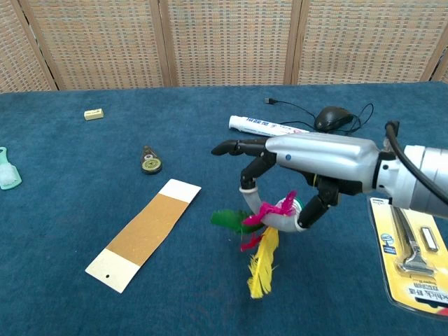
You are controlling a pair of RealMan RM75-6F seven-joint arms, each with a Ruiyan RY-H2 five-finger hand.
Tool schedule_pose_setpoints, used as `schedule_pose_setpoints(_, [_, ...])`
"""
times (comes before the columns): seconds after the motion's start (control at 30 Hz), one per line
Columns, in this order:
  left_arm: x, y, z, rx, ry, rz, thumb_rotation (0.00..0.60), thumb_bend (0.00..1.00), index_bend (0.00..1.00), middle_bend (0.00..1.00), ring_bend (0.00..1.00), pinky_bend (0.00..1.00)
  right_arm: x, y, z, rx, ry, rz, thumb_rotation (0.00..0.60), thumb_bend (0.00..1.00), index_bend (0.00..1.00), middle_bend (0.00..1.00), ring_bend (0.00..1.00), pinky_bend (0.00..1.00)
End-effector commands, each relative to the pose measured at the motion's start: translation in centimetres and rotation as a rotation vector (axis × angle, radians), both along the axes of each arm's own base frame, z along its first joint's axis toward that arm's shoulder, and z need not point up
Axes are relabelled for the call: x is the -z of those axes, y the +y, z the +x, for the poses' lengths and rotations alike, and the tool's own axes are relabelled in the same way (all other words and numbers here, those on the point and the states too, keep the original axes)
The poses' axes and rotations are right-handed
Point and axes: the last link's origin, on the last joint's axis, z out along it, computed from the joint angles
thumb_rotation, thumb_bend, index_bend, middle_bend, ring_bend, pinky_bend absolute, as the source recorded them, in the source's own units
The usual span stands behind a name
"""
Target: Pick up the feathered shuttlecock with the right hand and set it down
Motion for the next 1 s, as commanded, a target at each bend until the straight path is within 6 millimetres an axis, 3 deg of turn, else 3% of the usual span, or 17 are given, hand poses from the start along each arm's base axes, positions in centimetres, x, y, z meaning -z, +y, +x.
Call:
schedule_pose_setpoints(0.03, [-0.1,0.0,0.0,0.001,-0.002,0.001,0.6,0.08,0.0,0.0,0.0,0.0,-0.9,-1.3,1.2,0.147,-0.129,0.034,0.6,0.47,0.63,0.0,0.0,0.01])
schedule_pose_setpoints(0.17, [-0.2,-0.1,0.0,0.001,-0.007,0.003,0.6,0.08,0.0,0.0,0.0,0.0,-1.5,-2.4,1.5,0.276,-0.204,0.067,0.6,0.47,0.63,0.0,0.0,0.01])
schedule_pose_setpoints(0.43, [-0.4,-0.2,0.0,0.004,-0.012,0.006,0.6,0.09,0.0,0.0,0.0,0.0,-1.8,-3.7,-0.4,0.463,-0.234,0.117,0.6,0.47,0.63,0.0,0.0,0.01])
schedule_pose_setpoints(0.9, [-0.5,-0.3,0.2,0.006,-0.017,0.015,0.6,0.08,0.0,0.0,0.0,0.0,-3.9,-2.4,-4.9,0.507,-0.272,0.139,0.6,0.49,0.62,0.0,0.0,0.01])
schedule_pose_setpoints(1.0, [-0.5,-0.4,0.3,0.009,-0.017,0.014,0.6,0.09,0.0,0.0,0.0,0.0,-4.6,-1.7,-5.7,0.474,-0.274,0.133,0.6,0.33,0.47,0.0,0.0,0.03])
